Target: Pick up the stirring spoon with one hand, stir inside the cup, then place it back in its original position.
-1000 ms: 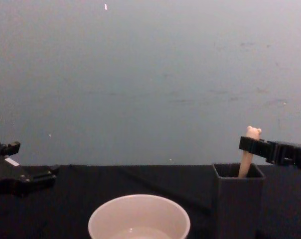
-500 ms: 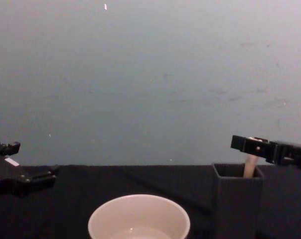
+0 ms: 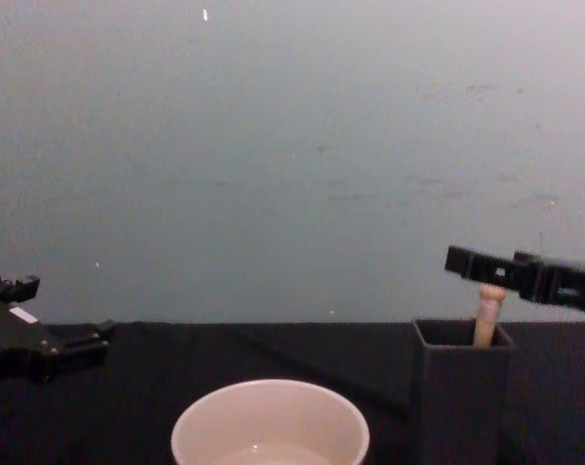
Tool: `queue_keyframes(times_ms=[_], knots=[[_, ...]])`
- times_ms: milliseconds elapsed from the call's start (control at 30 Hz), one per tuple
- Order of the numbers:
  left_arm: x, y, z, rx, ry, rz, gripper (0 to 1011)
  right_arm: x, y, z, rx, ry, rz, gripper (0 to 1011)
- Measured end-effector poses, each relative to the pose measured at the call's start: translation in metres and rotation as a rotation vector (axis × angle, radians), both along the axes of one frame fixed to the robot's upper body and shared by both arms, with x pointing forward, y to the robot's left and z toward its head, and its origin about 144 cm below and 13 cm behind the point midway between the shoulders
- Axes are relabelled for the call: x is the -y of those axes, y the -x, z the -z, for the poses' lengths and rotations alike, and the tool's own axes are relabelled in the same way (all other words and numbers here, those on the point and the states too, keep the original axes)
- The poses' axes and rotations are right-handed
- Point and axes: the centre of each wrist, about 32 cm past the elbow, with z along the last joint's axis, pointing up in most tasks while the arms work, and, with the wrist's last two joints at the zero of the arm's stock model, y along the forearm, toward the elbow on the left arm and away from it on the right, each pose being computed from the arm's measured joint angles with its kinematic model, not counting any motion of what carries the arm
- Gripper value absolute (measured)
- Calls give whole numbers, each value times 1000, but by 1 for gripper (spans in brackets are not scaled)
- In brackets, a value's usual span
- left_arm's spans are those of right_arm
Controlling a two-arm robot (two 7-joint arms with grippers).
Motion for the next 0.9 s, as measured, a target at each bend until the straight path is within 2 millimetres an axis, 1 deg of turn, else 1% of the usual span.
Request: queue_keyframes(times_ms=[133, 167, 267, 300, 400, 467, 567, 600, 900], knots=[[0, 0, 0, 0, 0, 0, 1001, -6, 1, -4, 97, 23, 70, 1003], [0, 0, 0, 0, 0, 0, 1001, -9, 1, -5, 149, 39, 116, 1002], [0, 0, 0, 0, 0, 0, 1001, -15, 2, -5, 226, 79, 201, 1003], [0, 0, 0, 0, 0, 0, 1001, -19, 2, -5, 270, 115, 258, 1002], [0, 0, 0, 0, 0, 0, 1001, -23, 2, 0, 303, 190, 361, 1002], [0, 0, 0, 0, 0, 0, 1001, -25, 3, 4, 305, 229, 404, 1002], [0, 0, 0, 0, 0, 0, 1001, -27, 5, 17, 279, 300, 459, 1003], [0, 0, 0, 0, 0, 0, 1001, -27, 7, 24, 254, 324, 469, 1003], [0, 0, 0, 0, 0, 0, 1001, -27, 15, 62, 122, 400, 469, 1003]])
